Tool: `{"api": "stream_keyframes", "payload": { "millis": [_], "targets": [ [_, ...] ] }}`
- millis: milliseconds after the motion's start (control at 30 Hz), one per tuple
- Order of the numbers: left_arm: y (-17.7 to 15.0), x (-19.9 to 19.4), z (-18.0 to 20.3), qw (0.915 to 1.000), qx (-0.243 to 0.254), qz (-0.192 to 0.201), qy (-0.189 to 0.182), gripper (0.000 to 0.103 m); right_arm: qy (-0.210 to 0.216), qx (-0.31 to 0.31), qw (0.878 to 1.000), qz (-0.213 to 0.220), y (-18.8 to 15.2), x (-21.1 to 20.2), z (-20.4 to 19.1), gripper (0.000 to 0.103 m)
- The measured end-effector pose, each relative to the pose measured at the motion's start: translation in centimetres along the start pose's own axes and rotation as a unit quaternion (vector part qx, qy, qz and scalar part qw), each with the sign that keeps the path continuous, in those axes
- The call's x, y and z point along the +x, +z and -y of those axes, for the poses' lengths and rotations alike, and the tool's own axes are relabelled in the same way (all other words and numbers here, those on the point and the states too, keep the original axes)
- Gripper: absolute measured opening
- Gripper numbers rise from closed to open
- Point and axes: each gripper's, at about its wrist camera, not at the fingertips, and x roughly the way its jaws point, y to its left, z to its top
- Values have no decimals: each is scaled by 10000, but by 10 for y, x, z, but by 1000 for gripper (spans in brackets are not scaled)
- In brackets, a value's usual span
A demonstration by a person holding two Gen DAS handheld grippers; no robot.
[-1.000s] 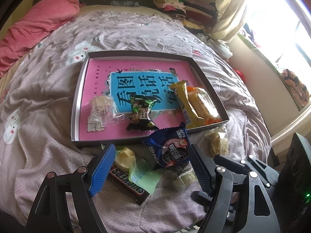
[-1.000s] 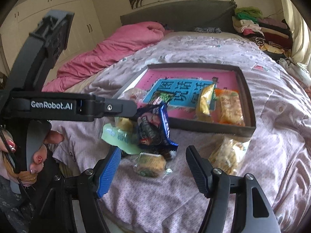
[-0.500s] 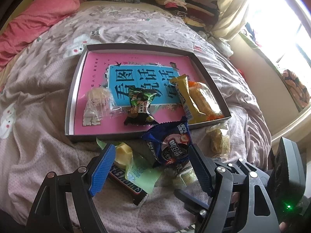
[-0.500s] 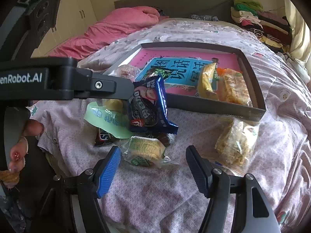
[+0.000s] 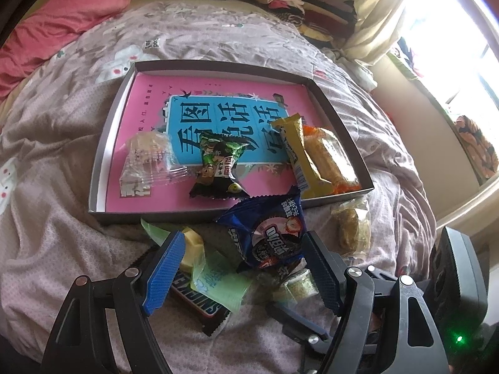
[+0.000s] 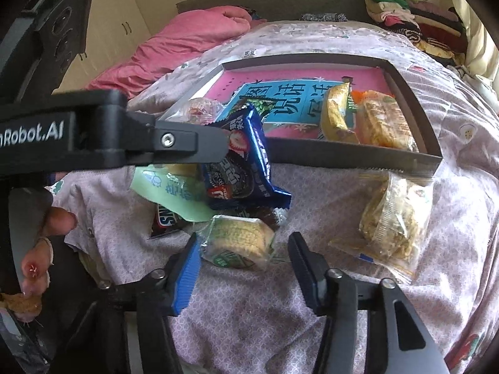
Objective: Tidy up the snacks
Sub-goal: 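Grasp the round bagged bun with the right tool while the left tool grasps the blue Oreo packet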
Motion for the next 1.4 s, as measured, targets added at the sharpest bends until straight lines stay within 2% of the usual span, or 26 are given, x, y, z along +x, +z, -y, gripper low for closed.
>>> {"api": "stream_keyframes", "payload": {
  "millis": [233,367,467,600,767,833,1000,1167,1400],
  "targets": [
    [3,6,8,9998,93,-47,168,78,64,-73,10000,22,0,1,-5,40],
    [7,11,12,9995,104,-80,304,78,63,-102,9999,20,1,1,-6,40],
    [9,16,14,9997,17,-213,104,78,80,-91,9999,21,1,0,-6,40],
    [11,25,20,9993,110,-274,214,78,87,-58,9999,50,0,-3,-5,40],
    [12,32,17,9996,-46,-288,67,78,108,-8,9999,31,1,-4,-2,40],
    [12,33,15,9995,-111,-282,3,71,107,-5,9999,30,2,-3,-2,40],
    [11,32,11,9996,-134,-231,-52,61,139,5,9999,41,3,-4,-1,40],
    [11,24,6,9995,-203,-127,-195,57,178,62,9997,128,4,-8,3,39],
    [15,2,-3,9991,-271,128,-291,57,232,102,9990,363,5,-21,4,39]
  ]
}}
